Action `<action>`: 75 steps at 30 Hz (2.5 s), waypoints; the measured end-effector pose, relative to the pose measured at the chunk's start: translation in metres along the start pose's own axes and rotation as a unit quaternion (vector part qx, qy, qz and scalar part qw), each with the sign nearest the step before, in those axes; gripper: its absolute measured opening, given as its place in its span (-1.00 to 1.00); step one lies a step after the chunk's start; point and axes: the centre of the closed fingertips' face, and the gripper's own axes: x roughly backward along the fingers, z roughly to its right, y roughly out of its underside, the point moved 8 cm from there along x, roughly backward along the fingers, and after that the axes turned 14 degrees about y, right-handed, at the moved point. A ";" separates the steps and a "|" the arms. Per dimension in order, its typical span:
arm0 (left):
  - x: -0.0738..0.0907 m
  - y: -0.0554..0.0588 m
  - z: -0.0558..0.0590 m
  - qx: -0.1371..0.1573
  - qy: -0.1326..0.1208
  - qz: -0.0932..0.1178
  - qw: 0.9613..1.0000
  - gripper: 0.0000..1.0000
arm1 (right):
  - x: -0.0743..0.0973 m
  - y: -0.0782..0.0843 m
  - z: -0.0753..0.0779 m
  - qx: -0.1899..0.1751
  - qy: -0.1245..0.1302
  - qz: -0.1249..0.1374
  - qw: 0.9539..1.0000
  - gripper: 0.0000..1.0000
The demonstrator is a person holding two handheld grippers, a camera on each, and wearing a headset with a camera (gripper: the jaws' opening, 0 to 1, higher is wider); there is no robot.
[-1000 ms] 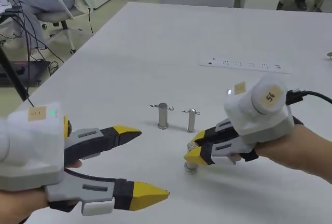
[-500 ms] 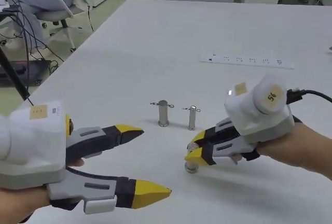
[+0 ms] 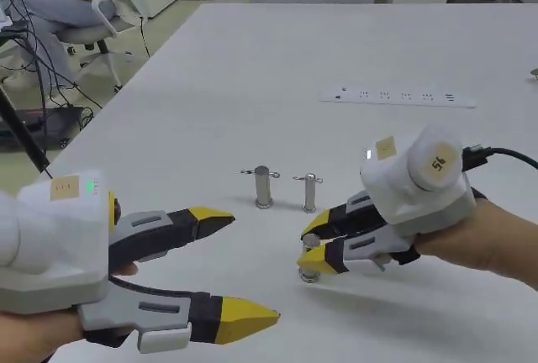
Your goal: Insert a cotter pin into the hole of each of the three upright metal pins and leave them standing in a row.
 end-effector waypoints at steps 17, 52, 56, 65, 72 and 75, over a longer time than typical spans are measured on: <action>-0.003 -0.004 0.001 -0.005 0.008 -0.005 1.000 0.44 | 0.000 0.007 0.000 -0.027 0.021 -0.002 0.999 -0.57; -0.007 -0.008 0.007 -0.014 0.011 -0.009 1.000 0.40 | 0.001 0.013 0.002 -0.034 0.056 -0.004 0.998 -0.65; -0.005 -0.008 0.009 -0.014 0.007 -0.008 1.000 0.39 | 0.000 0.011 0.003 -0.027 0.059 0.000 0.998 -0.70; -0.002 -0.011 0.012 -0.018 0.002 -0.005 1.000 0.38 | 0.000 0.009 0.003 -0.023 0.066 -0.010 0.998 -0.71; -0.004 -0.016 0.014 -0.025 0.006 -0.004 1.000 0.38 | 0.014 0.015 0.003 -0.030 0.075 -0.013 0.997 -0.59; -0.005 -0.018 0.015 -0.028 0.007 0.001 1.000 0.38 | 0.027 0.018 0.008 -0.035 0.081 -0.015 0.996 -0.59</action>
